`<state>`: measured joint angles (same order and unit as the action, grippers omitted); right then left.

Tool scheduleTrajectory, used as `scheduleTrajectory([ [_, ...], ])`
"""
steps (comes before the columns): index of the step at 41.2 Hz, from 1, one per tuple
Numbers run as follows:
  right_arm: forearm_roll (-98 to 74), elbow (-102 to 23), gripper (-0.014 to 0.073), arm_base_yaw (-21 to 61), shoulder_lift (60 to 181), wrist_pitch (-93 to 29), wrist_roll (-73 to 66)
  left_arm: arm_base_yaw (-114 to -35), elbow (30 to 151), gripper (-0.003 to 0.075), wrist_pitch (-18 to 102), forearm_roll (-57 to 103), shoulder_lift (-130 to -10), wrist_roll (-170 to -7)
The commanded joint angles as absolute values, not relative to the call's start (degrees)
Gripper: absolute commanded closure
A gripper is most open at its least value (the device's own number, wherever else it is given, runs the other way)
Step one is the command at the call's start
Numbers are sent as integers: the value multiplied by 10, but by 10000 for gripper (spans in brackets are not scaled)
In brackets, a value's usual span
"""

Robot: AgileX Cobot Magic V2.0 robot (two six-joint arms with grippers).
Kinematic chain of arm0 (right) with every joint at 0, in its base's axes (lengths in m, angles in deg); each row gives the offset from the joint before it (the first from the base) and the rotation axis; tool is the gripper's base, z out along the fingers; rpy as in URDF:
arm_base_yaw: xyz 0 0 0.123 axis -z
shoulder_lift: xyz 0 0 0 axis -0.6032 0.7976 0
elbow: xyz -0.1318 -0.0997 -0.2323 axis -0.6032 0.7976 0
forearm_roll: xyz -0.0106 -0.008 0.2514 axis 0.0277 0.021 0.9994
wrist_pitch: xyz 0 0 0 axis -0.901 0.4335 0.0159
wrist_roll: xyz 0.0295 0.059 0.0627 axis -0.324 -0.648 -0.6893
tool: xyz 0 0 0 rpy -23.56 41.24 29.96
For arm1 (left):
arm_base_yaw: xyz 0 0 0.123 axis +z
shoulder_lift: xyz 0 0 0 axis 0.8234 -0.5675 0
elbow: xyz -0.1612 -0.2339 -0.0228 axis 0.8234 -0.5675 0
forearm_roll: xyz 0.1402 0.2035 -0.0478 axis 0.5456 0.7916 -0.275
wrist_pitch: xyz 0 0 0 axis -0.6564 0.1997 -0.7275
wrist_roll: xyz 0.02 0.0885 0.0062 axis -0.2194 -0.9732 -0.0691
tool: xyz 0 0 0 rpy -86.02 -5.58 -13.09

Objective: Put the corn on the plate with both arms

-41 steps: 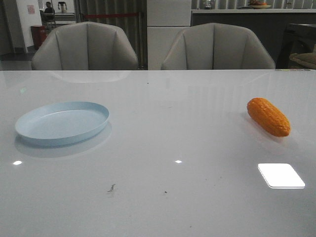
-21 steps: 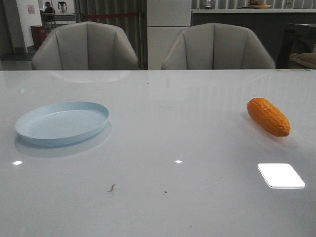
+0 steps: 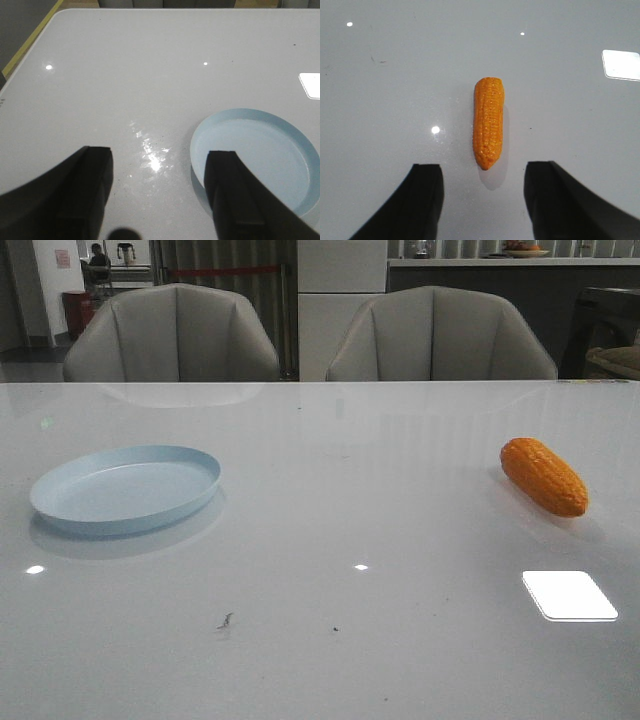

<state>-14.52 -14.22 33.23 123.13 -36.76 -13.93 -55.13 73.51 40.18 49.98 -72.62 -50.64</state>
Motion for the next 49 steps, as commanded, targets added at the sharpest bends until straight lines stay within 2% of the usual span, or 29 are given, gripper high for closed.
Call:
scheduleTrajectory([
  [1,-141,-165,120,333,1224,-414,-136,-551,818,276,428,499,-746,-503],
  [12,-139,-165,120,333,1224,-406,-136,-551,1054,276,668,488,-922,-585],
  [25,-139,-165,120,333,1224,-404,-136,-551,1285,276,821,424,-1151,-599],
  [34,-139,-165,120,333,1224,-400,-136,-551,1352,276,883,370,-1260,-599],
  [49,-139,-165,120,333,1224,-382,-136,-551,1353,276,876,366,-1357,-599],
])
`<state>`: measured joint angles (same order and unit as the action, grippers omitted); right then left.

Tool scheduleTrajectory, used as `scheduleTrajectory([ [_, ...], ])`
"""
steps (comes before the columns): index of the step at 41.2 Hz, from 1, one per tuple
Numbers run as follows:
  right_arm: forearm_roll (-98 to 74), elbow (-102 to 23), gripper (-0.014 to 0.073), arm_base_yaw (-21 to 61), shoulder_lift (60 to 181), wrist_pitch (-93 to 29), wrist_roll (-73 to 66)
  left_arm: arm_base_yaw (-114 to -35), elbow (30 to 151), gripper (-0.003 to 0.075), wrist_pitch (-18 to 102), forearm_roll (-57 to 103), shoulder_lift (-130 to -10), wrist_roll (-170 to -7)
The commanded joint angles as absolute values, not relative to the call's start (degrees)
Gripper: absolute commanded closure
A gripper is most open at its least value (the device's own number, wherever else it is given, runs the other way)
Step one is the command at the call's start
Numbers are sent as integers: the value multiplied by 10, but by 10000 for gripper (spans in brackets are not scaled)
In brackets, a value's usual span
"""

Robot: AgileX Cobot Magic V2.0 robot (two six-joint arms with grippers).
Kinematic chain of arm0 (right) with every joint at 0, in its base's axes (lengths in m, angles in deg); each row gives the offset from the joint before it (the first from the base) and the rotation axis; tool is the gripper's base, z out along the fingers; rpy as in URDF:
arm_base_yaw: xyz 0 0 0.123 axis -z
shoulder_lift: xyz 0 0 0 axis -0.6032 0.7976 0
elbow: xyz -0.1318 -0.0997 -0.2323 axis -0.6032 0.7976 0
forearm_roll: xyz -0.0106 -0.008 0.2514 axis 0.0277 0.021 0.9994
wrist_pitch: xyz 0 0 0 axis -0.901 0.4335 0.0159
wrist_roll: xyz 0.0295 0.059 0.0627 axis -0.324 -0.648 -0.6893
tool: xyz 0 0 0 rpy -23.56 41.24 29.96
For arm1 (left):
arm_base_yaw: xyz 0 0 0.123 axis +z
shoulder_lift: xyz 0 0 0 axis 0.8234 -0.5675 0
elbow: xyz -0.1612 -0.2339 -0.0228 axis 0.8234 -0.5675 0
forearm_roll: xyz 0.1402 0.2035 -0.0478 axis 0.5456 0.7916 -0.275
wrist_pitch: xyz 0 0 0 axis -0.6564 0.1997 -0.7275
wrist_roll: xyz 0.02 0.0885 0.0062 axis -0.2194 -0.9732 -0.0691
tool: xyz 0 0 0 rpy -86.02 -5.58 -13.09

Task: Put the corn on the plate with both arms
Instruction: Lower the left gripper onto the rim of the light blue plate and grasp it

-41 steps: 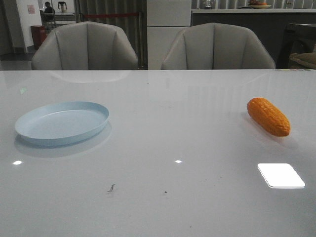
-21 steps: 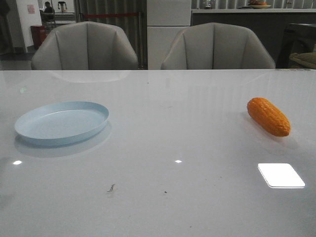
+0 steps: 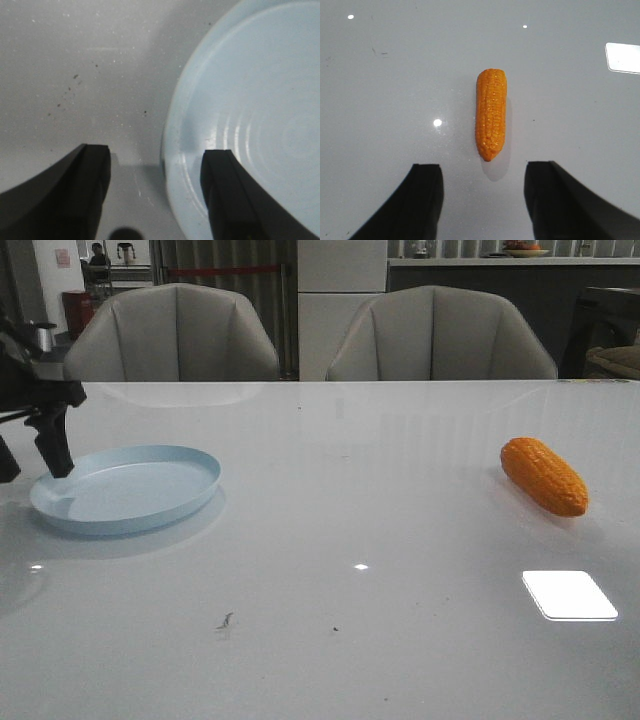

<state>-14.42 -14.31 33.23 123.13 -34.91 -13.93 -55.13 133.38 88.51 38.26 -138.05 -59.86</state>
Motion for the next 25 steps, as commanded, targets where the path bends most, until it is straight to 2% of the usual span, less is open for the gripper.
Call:
scheduleTrajectory([
  [1,-139,-165,120,333,1224,-381,-136,-551,1353,276,876,365,-1359,-599],
  [8,-139,-165,120,333,1224,-377,-136,-551,1353,287,876,364,-1366,-599],
  [12,-139,-165,120,333,1224,-377,-136,-551,1353,379,877,364,-1366,-599],
  [18,-139,-165,120,333,1224,-377,-136,-551,1353,594,882,364,-1366,-599],
  [20,-139,-165,120,333,1224,-377,-136,-551,1353,641,884,364,-1366,-599],
  [25,-139,-165,120,333,1224,-377,-136,-551,1353,624,884,364,-1366,-595],
])
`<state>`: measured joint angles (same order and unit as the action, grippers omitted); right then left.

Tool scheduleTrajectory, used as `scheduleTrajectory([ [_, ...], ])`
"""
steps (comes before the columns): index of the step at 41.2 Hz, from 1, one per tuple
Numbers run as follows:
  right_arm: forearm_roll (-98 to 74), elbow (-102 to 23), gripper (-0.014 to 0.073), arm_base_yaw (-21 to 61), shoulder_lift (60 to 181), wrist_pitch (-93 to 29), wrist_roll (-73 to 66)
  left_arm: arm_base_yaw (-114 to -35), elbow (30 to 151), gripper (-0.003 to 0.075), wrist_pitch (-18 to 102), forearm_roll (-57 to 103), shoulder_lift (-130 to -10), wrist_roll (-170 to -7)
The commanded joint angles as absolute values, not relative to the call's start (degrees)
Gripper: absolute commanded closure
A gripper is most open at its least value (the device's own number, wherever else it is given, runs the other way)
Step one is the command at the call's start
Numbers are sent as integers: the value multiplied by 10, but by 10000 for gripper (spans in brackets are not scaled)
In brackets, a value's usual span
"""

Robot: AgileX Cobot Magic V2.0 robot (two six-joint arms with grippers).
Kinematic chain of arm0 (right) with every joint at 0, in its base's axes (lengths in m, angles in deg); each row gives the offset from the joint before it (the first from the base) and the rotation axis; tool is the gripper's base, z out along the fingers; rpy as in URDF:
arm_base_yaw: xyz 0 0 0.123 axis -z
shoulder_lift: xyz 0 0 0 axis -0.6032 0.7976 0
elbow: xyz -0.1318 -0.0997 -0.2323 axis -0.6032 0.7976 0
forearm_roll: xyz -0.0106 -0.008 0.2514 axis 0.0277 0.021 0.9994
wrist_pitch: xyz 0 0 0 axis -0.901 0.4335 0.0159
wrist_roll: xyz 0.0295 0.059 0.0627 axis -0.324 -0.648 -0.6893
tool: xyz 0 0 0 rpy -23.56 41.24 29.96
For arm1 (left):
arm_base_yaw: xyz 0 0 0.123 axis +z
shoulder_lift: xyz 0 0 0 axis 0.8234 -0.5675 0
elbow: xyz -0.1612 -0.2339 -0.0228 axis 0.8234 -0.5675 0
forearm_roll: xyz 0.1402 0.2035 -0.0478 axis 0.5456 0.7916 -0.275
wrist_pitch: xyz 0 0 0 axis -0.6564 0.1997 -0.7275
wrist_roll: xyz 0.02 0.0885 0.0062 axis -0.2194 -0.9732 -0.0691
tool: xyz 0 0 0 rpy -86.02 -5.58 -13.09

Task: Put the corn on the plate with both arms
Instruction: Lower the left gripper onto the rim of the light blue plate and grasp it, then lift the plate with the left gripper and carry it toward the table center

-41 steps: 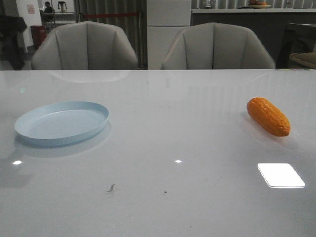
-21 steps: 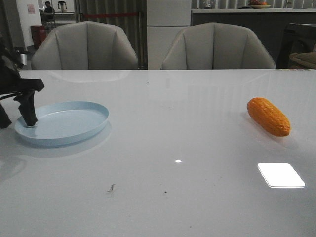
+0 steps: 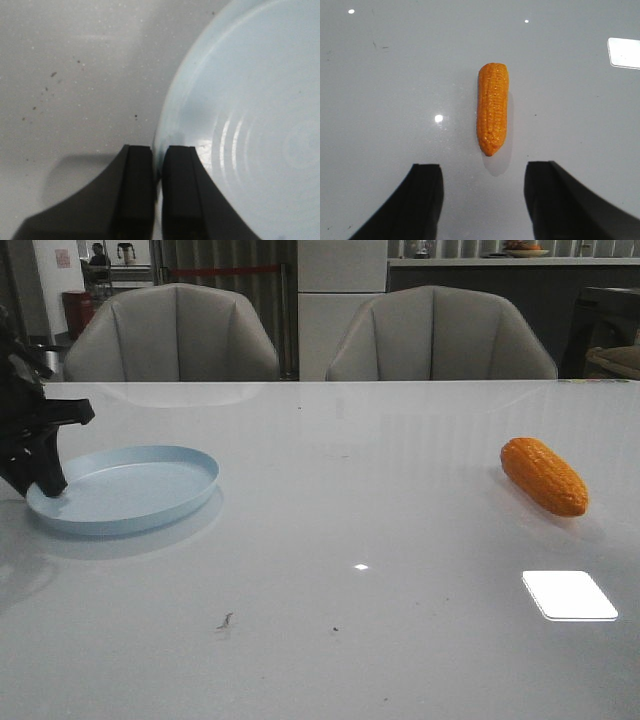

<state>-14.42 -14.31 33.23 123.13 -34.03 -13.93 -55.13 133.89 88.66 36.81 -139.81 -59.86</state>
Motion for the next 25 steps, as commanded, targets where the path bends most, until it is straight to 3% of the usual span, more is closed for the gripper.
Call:
scheduleTrajectory([
  [1,-139,-165,120,333,1224,-377,-136,-551,1353,624,884,364,-1366,-593],
  [10,-139,-165,120,333,1224,-377,-136,-551,1391,624,920,364,-1365,-578],
  [25,-139,-165,120,333,1224,-377,-136,-561,1567,624,997,253,-1365,-578],
])
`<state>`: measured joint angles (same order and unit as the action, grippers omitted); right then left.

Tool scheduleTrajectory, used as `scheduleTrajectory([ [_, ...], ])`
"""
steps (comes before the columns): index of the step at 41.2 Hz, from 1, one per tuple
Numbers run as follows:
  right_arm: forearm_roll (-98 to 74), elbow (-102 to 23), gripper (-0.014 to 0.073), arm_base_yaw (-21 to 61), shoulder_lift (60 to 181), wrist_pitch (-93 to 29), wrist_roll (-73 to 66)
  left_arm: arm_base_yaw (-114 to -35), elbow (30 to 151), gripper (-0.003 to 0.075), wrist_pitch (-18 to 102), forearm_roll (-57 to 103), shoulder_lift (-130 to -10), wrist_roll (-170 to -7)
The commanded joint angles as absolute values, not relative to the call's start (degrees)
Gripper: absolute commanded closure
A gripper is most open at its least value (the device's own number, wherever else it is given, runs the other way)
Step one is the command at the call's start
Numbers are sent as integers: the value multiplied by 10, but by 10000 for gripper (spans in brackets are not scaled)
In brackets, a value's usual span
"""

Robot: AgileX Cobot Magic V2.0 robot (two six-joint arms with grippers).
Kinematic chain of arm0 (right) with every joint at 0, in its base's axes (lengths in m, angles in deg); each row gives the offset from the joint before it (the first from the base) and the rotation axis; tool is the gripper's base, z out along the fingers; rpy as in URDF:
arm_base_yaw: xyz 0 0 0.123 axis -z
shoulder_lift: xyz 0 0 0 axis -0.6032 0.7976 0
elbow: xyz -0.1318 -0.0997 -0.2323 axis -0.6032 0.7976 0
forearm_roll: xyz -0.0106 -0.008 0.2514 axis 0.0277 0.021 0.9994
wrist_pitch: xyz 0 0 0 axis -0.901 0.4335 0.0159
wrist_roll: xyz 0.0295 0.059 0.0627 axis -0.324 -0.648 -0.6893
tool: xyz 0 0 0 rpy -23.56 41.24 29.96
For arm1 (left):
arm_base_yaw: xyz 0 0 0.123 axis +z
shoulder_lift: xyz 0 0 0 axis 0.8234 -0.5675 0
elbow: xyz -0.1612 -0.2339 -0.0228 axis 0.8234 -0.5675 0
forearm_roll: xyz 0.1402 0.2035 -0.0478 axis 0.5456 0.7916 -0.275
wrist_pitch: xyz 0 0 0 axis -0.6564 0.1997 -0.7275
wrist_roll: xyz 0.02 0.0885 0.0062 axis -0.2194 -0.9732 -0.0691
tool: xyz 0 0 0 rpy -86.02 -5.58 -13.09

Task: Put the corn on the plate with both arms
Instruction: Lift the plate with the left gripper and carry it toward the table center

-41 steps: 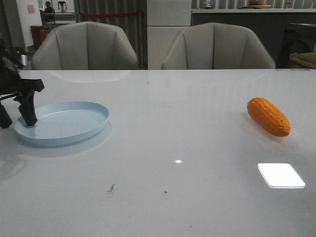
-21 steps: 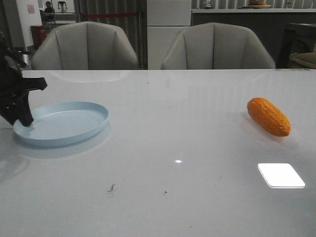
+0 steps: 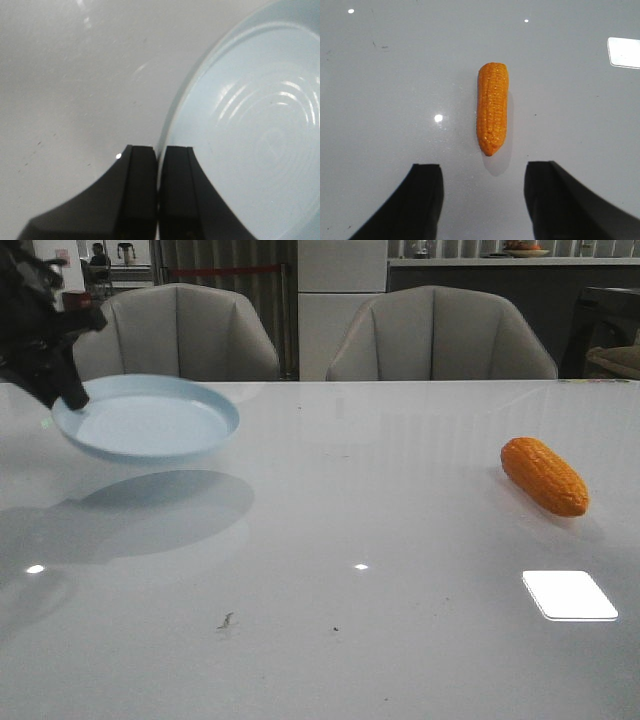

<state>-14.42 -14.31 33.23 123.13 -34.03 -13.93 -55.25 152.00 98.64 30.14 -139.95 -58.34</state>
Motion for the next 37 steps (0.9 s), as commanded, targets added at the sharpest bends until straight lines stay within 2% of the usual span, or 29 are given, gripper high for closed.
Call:
scheduleTrajectory([
  [1,-139,-165,120,333,1224,-377,-136,-567,1577,624,998,246,-1365,-578],
  [10,-139,-165,120,333,1224,-377,-136,-633,1605,624,1007,240,-1366,-578],
  [20,-139,-165,120,333,1224,-377,-136,-711,1604,624,964,246,-1389,-554],
  [37,-139,-165,120,333,1224,-377,-136,-737,1604,619,958,272,-1451,-546],
])
